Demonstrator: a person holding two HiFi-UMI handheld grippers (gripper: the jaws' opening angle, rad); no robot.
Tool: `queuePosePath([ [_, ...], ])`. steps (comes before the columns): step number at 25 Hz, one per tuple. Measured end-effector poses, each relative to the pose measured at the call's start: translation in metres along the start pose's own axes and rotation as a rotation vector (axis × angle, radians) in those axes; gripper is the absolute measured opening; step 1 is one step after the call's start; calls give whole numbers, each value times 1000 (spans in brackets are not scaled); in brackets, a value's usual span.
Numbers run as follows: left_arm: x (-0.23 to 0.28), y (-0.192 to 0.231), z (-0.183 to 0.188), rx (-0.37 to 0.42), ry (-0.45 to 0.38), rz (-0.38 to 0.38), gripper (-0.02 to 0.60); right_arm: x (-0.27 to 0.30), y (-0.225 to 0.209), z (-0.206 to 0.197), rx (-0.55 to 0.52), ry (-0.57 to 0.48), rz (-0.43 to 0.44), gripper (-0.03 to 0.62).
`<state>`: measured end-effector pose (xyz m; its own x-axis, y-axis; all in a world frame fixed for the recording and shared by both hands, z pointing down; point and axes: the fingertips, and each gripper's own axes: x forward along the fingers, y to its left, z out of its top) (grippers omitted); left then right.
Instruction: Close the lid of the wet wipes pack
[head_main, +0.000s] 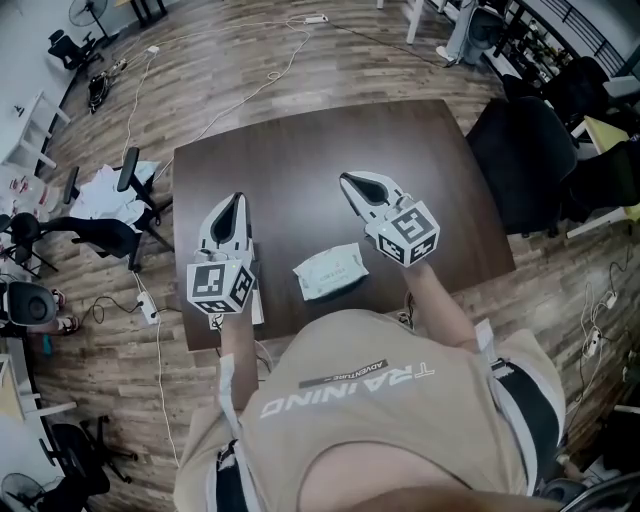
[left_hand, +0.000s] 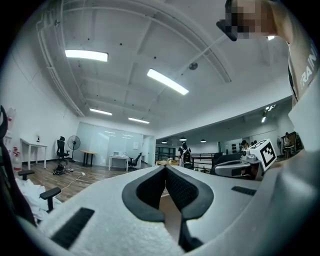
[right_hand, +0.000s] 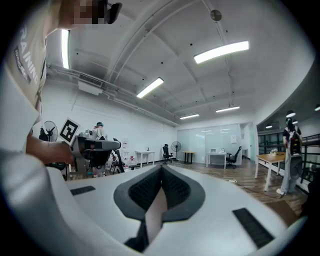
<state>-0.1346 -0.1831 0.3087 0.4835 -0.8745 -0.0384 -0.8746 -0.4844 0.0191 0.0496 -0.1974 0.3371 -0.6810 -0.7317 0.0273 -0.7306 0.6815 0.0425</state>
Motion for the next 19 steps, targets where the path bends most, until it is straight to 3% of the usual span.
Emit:
queuePosePath([
  [5,1,-5,-1,-1,-2,-14,5,0,4,-3,7,4,23,14],
  [9,-2,-10,-10,-20,11,-22,5,-4,6,-18,83,8,30,14],
  [19,-3,-2,-17,-39,11,-10,5,3,8,-25,60,42,59,14],
])
